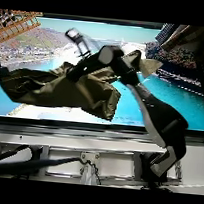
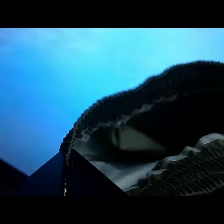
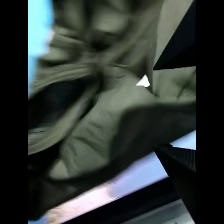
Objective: Fold the clothes and pants, and hang the long-sleeved shirts on hangers.
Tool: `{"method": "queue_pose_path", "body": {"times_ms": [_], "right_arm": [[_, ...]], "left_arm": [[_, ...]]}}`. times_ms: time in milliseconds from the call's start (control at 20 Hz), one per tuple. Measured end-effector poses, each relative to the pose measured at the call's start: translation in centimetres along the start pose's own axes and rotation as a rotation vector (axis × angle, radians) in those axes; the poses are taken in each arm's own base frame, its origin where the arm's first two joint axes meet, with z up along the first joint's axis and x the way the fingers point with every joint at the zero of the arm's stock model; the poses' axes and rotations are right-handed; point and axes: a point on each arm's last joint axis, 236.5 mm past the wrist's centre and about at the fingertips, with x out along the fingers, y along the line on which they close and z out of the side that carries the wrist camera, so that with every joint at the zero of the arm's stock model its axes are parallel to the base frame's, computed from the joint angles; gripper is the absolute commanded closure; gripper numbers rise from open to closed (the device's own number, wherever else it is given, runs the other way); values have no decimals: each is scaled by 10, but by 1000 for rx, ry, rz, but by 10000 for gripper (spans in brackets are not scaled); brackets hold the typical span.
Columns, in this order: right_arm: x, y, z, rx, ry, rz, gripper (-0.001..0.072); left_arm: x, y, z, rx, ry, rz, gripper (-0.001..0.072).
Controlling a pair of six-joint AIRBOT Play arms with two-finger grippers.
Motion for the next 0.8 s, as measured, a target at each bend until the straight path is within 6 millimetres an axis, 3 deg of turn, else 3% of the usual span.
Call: {"method": "queue_pose_path", "body": {"times_ms": [100, 200, 300, 450, 600, 700, 800], "right_arm": [[11, 1, -17, 9, 68, -4, 316], [2, -11, -31, 23, 129, -48, 315], [-24, -38, -44, 64, 177, -136, 315], [-78, -94, -76, 191, 209, -285, 315], [-121, -138, -139, 401, 228, -365, 314], [-128, -137, -192, 578, 228, -309, 305], [-119, -117, -230, 714, 198, -211, 302]], "left_arm": [[21, 30, -10, -87, 47, 44, 702], [33, 56, -16, -156, 67, 75, 701], [40, 79, -20, -211, 75, 100, 701], [47, 102, -24, -270, 76, 120, 701], [54, 115, -26, -303, 75, 130, 701], [59, 115, -27, -316, 81, 120, 701], [63, 110, -29, -333, 91, 100, 701]]}}
